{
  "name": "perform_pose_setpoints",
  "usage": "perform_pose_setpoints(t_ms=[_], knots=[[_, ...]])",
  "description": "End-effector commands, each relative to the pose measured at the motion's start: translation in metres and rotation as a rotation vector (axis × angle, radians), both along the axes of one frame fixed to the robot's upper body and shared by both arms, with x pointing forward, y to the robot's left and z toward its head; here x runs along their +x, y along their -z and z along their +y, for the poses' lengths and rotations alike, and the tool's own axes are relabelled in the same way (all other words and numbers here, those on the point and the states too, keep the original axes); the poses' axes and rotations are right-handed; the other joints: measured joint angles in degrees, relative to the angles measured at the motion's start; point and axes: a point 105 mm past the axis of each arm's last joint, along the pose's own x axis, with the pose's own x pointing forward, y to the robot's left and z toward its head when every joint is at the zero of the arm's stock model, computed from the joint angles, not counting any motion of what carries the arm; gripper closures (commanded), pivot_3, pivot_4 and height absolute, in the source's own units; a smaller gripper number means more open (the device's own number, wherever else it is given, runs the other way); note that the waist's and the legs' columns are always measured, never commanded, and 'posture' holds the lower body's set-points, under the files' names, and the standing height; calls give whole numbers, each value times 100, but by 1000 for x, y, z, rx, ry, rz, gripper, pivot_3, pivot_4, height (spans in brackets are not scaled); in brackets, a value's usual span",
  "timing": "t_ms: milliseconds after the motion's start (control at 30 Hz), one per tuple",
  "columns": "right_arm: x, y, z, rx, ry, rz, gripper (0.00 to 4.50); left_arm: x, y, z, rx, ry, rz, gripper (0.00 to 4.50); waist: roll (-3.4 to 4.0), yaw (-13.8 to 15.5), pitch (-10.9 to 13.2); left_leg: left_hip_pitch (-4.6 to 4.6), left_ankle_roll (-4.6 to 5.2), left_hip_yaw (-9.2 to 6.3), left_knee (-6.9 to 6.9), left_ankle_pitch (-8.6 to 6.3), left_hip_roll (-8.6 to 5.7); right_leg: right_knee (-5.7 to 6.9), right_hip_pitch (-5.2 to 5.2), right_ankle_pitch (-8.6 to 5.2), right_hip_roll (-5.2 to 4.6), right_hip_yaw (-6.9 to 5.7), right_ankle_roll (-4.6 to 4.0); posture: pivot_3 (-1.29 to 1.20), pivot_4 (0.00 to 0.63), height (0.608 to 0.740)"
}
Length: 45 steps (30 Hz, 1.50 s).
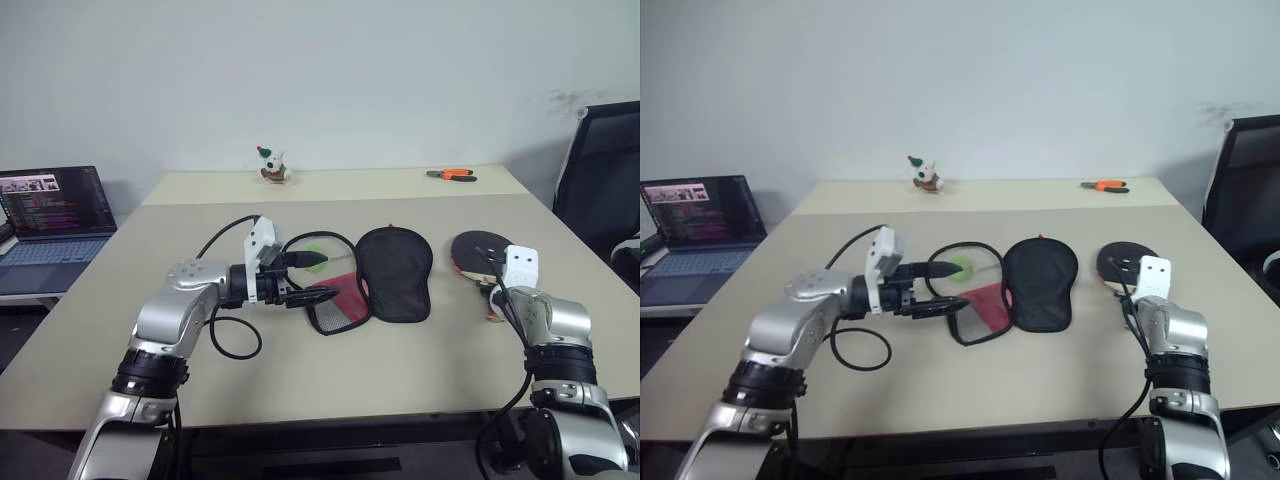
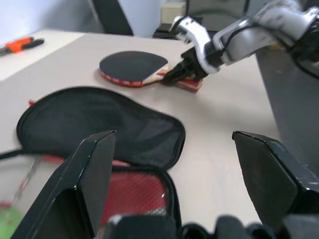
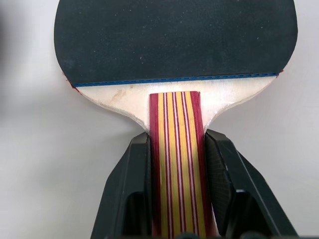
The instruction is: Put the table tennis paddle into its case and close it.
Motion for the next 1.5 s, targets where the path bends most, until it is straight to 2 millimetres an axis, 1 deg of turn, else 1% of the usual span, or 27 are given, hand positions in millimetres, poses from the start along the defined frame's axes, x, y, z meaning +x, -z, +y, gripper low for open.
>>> perform_pose_setpoints(t_ms=[33, 133, 200, 333, 533, 633, 800, 1133, 1300, 1400, 1467, 1500], knots=[[3, -55, 34, 26, -87, -160, 3405, -7, -15, 8, -34, -39, -48, 425, 0, -5, 0, -6, 0, 1, -6, 0, 1, 1, -9, -1, 0, 0, -2, 0, 150, 740], [1, -58, 62, 46, -142, -161, 3405, -10, -15, 13, -47, -72, -43, 425, 0, 11, 0, -31, -1, -4, -15, 1, 3, 0, -39, -2, -3, 2, -5, 0, 150, 740], [1, -57, 75, 56, -167, -157, 3405, -11, -14, 16, -50, -93, -39, 425, 0, 27, -1, -58, -3, -8, -13, 2, 2, 2, -64, -2, -4, -1, -6, 0, 150, 740], [2, -45, 106, 86, -213, -132, 3405, -15, -10, 18, -57, -122, -29, 425, 0, 43, 0, -76, -3, -11, -11, 2, -5, -2, -75, -2, -10, -3, -6, 0, 150, 740], [2, -32, 132, 89, -266, -114, 3405, -18, -8, 17, -55, -130, -25, 425, 0, 54, 0, -81, -4, -15, -6, 2, -7, 1, -80, -2, -10, -8, -6, 0, 150, 740], [3, -26, 136, 84, -273, -104, 3405, -18, -9, 16, -53, -132, -27, 425, 0, 54, 0, -81, -4, -16, -5, 2, -7, 2, -80, -2, -10, -8, -6, 0, 150, 740], [7, -15, 131, 63, -249, -87, 3405, -18, -9, 17, -50, -135, -27, 425, 0, 55, 0, -81, -4, -15, -4, 3, -7, 2, -80, -2, -9, -8, -6, 0, 150, 740], [10, -7, 125, 37, -212, -76, 3405, -17, -8, 16, -48, -129, -22, 425, 0, 53, -1, -80, -4, -15, -2, 3, -7, 4, -80, -1, -8, -8, -6, 0, 150, 740], [9, -6, 130, 17, -231, -73, 3405, -17, -7, 15, -48, -129, -20, 425, 0, 53, -1, -80, -5, -15, -2, 3, -7, 5, -80, -1, -8, -8, -6, 0, 150, 740], [7, -6, 138, 59, -261, -71, 3405, -17, -7, 16, -49, -131, -19, 425, 0, 50, 0, -80, -5, -15, -2, 3, -7, 5, -80, -1, -8, -8, -6, 0, 150, 740], [5, -7, 142, 78, -271, -73, 2672, -17, -6, 16, -48, -133, -20, 425, 0, 45, -1, -80, -5, -15, -2, 3, -7, 5, -80, -1, -8, -8, -7, 0, 150, 740], [4, -8, 142, 78, -273, -74, 2484, -17, -6, 16, -46, -136, -21, 425, 0, 43, -1, -80, -5, -15, -1, 3, -6, 6, -80, -1, -8, -8, -7, 0, 150, 740]])
